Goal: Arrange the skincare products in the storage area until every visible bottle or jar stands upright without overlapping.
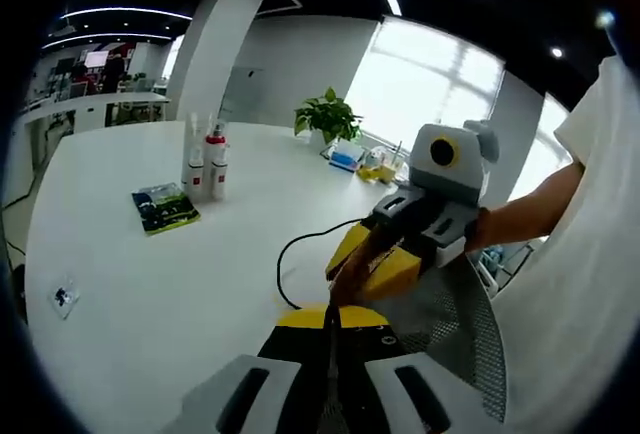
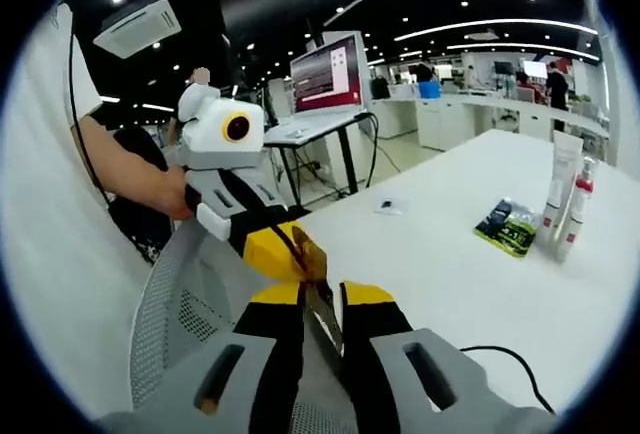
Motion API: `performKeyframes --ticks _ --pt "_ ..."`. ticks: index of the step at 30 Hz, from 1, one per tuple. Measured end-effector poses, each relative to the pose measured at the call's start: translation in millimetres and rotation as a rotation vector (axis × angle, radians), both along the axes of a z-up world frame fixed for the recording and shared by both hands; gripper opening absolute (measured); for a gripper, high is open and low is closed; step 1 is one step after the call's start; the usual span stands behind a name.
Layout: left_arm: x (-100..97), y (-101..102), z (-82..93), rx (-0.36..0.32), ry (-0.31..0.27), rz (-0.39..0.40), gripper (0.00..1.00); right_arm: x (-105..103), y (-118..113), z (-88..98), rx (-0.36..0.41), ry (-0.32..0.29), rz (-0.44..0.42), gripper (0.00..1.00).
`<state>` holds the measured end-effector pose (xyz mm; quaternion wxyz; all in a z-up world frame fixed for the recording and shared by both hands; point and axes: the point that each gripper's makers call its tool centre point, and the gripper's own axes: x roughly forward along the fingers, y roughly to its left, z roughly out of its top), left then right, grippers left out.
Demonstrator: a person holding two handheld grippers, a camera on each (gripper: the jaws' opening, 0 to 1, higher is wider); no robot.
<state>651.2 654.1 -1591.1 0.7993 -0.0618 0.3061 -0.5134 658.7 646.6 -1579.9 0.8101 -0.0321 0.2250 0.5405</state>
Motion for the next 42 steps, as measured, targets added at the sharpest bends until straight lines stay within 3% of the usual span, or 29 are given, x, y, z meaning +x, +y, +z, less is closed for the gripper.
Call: performKeyframes --ticks 12,28,42 --pt "-3.1 1.8 0.2 0.004 -0.003 -0.007 0.00 0.6 0.2 -1.1 0.004 0.018 -0.007 0.09" --pt "-3.8 3.0 0.0 0.001 0.022 0.002 0.00 14.2 -11.6 0.6 0.015 0.028 -0.093 0.05" --pt "8.4 9.1 -2.0 0.010 0.021 0.065 0.00 17.1 -15.7 1.4 0.039 0.082 -0.124 0.00"
